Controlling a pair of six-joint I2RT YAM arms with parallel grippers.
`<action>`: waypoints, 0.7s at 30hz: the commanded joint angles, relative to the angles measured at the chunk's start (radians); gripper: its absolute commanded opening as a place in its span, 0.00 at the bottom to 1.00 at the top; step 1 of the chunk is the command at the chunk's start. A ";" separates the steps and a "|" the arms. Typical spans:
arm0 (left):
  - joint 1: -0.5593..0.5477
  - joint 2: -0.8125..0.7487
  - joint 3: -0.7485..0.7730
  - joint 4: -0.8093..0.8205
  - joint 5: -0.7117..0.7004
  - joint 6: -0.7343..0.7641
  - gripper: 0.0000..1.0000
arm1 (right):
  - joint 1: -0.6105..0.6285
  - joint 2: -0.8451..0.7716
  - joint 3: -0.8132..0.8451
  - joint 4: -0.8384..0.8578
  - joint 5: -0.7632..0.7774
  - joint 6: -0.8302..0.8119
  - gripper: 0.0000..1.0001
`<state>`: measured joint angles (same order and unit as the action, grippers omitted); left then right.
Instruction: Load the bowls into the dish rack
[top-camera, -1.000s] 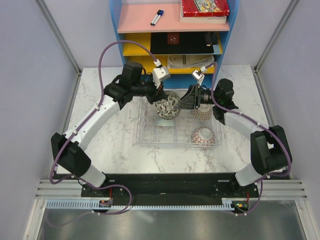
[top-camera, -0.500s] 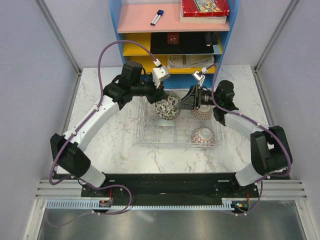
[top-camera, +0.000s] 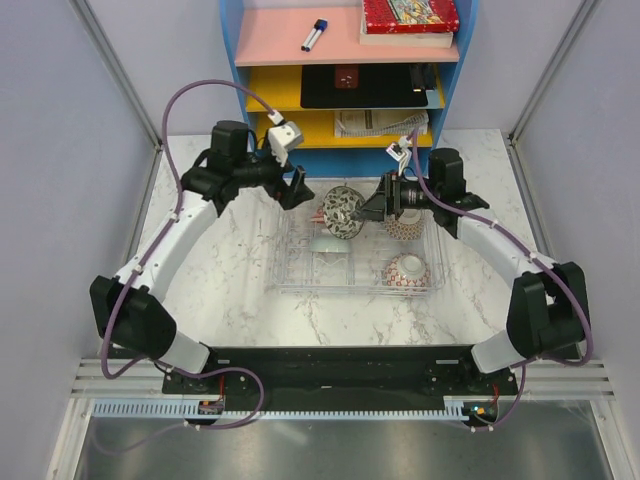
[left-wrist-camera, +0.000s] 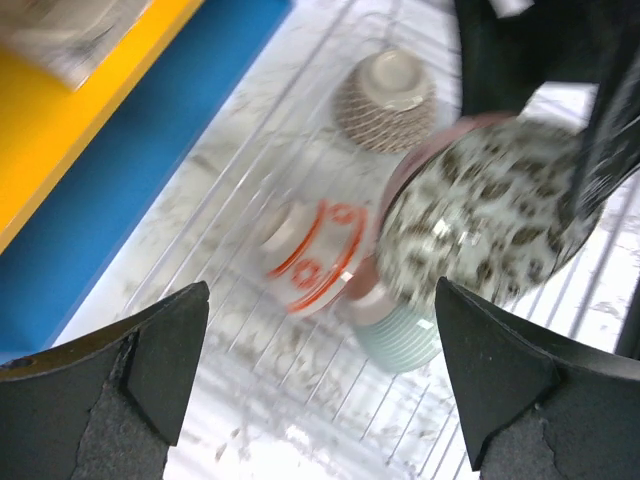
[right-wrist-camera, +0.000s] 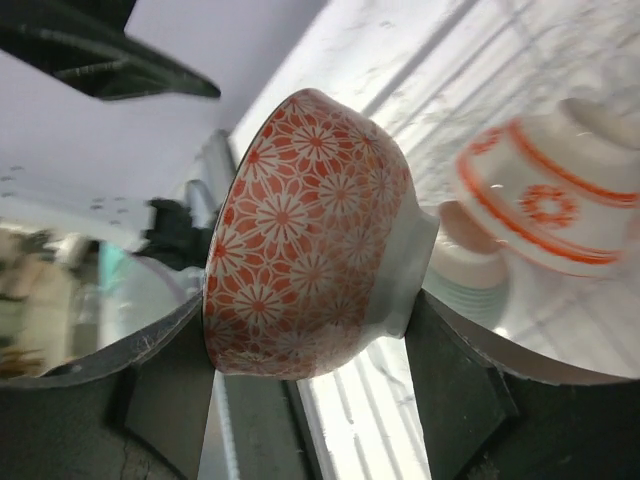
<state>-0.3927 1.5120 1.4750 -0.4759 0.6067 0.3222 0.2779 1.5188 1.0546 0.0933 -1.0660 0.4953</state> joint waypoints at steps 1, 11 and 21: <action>0.139 -0.072 -0.082 0.019 0.036 -0.031 1.00 | 0.001 -0.111 0.140 -0.439 0.283 -0.469 0.00; 0.366 -0.147 -0.330 0.008 0.022 0.001 1.00 | 0.073 -0.218 0.094 -0.587 0.707 -0.831 0.00; 0.391 -0.202 -0.432 0.037 0.096 0.011 1.00 | 0.237 -0.194 0.042 -0.584 0.975 -0.963 0.00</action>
<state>-0.0013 1.3586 1.0683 -0.4770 0.6514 0.3222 0.4774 1.3319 1.1053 -0.5247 -0.2325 -0.3779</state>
